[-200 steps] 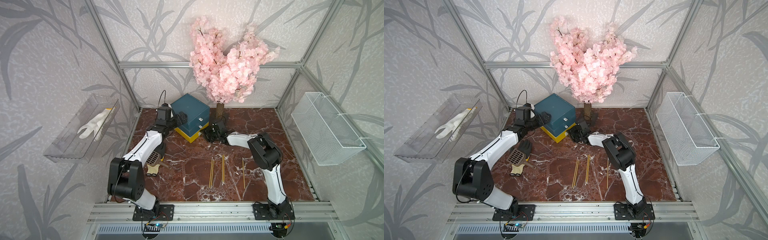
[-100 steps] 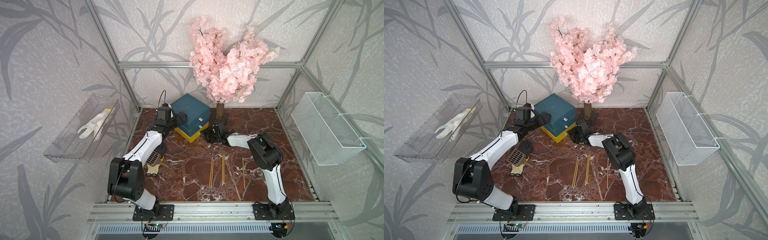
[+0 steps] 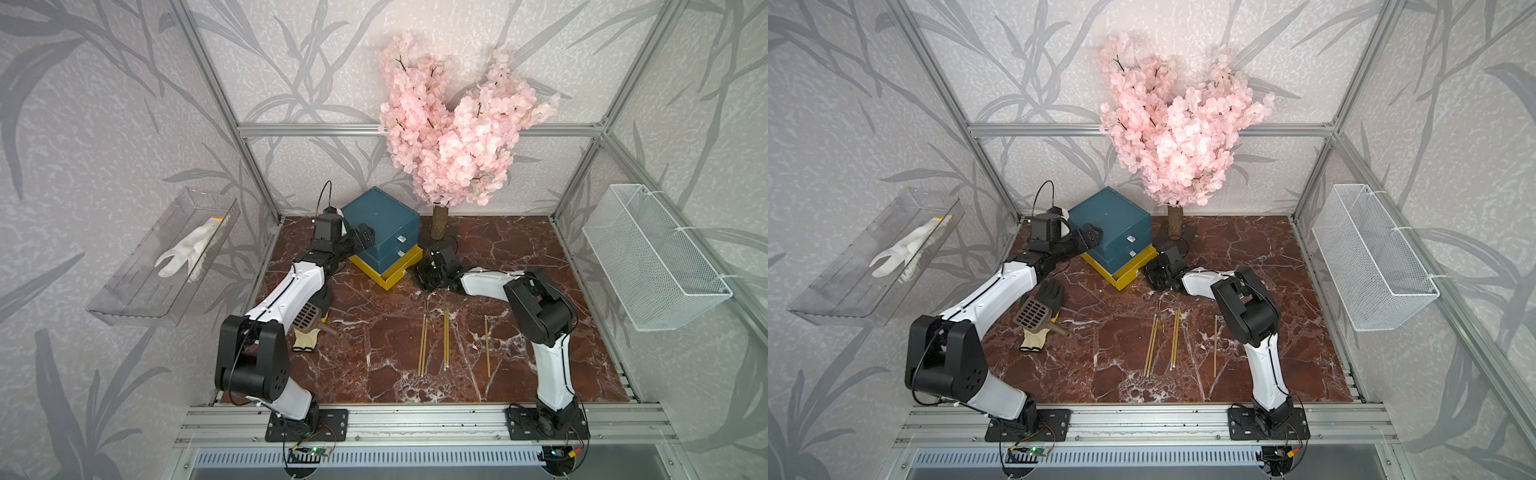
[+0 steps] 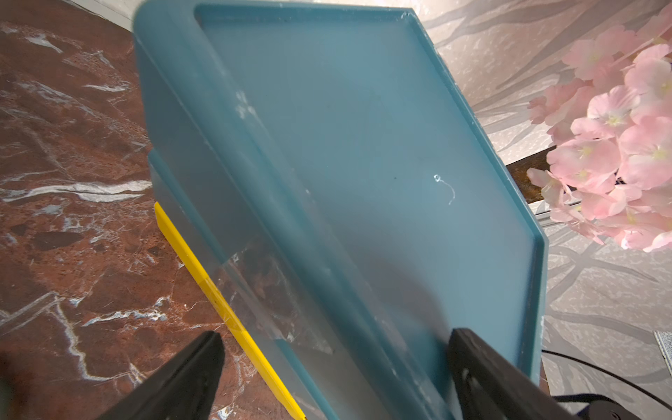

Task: Please place the pencils in the drawer according to their color
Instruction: Open the drawer in the storage box.

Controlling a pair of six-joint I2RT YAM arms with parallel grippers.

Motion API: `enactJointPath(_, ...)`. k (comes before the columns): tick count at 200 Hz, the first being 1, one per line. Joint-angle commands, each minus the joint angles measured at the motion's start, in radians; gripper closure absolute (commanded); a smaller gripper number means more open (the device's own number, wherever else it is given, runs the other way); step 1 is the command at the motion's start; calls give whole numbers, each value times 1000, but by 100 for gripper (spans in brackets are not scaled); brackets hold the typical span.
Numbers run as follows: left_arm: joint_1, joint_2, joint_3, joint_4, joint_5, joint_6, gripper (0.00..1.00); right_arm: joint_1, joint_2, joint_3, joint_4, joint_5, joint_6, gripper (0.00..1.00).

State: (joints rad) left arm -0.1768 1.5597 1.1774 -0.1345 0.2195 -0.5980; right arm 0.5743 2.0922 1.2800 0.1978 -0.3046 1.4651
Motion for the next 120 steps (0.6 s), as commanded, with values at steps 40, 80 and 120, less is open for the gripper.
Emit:
enactJointPath(40, -10, 55, -64, -269, -29, 58, 0, 3, -95, -167, -148, -19, -45, 58)
enactJointPath(80, -8, 51, -68, -267, -26, 57, 0, -3, -181, -252, -176, -25, -80, 58)
enactJointPath(120, -7, 47, -69, -268, -28, 58, 0, -16, -286, -347, -199, -27, -103, 58)
